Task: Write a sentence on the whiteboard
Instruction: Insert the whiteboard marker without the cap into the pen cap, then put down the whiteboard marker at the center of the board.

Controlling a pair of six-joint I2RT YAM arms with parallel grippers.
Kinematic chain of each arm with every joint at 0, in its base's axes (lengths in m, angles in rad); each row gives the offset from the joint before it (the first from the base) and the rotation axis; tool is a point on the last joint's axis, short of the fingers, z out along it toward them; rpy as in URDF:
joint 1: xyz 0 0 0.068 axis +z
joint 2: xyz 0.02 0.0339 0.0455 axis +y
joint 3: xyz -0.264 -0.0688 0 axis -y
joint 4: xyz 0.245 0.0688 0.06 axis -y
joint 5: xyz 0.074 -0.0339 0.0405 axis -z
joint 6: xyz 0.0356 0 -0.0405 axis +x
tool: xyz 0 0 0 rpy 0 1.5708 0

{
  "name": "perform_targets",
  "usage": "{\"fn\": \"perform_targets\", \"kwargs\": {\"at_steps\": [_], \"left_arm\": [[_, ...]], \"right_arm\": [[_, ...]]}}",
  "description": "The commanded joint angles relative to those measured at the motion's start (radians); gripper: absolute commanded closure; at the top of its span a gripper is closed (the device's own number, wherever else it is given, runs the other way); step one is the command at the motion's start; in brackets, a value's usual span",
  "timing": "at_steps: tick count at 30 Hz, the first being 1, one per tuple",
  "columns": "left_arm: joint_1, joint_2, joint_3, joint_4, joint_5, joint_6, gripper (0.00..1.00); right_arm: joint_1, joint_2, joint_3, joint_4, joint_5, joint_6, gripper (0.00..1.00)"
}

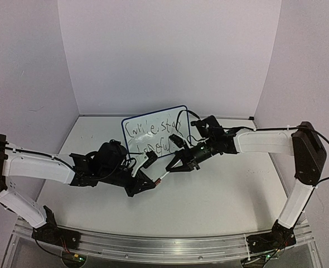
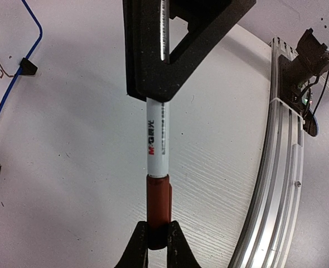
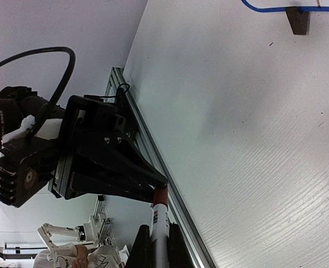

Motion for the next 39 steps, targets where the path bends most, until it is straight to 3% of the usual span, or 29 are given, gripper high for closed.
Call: {"fn": "perform_targets", "kwargs": {"at_steps": [1, 9, 14, 15, 18, 20, 25, 31, 39], "left_arm": [[0.016, -0.027, 0.083, 0.238, -0.01, 0.025, 1.0], [0.019, 0.018, 0.13, 0.279, 0.029, 0.038, 1.0], [0.036, 0.009, 0.121, 0.265, 0.006, 0.03, 0.97], [0.04, 0.003, 0.114, 0.252, -0.003, 0.027, 0.92], [0.066, -0.041, 0.092, 0.202, -0.026, 0.027, 0.59], [0.087, -0.074, 0.075, 0.159, -0.029, 0.026, 0.43], [0.175, -0.168, 0.029, 0.092, -0.036, 0.004, 0.27], [0.298, -0.189, 0.06, -0.028, -0.042, -0.046, 0.24], [0.403, -0.184, 0.063, -0.057, -0.024, -0.095, 0.23]], "right_arm": [[0.069, 0.025, 0.022, -0.001, -0.066, -0.008, 1.0], [0.077, 0.016, 0.02, 0.0, -0.063, -0.002, 1.0], [0.069, -0.006, 0.005, -0.002, 0.084, 0.021, 1.0], [0.059, -0.013, 0.0, -0.002, 0.115, 0.032, 1.0], [0.009, -0.04, -0.026, -0.003, 0.208, 0.059, 1.0], [-0.036, -0.061, -0.048, -0.003, 0.246, 0.071, 1.0], [-0.111, -0.074, -0.089, -0.004, 0.281, 0.06, 1.0], [-0.153, -0.034, -0.094, -0.006, 0.329, 0.016, 0.99], [-0.17, 0.034, -0.088, -0.017, 0.427, -0.036, 0.94]]}}
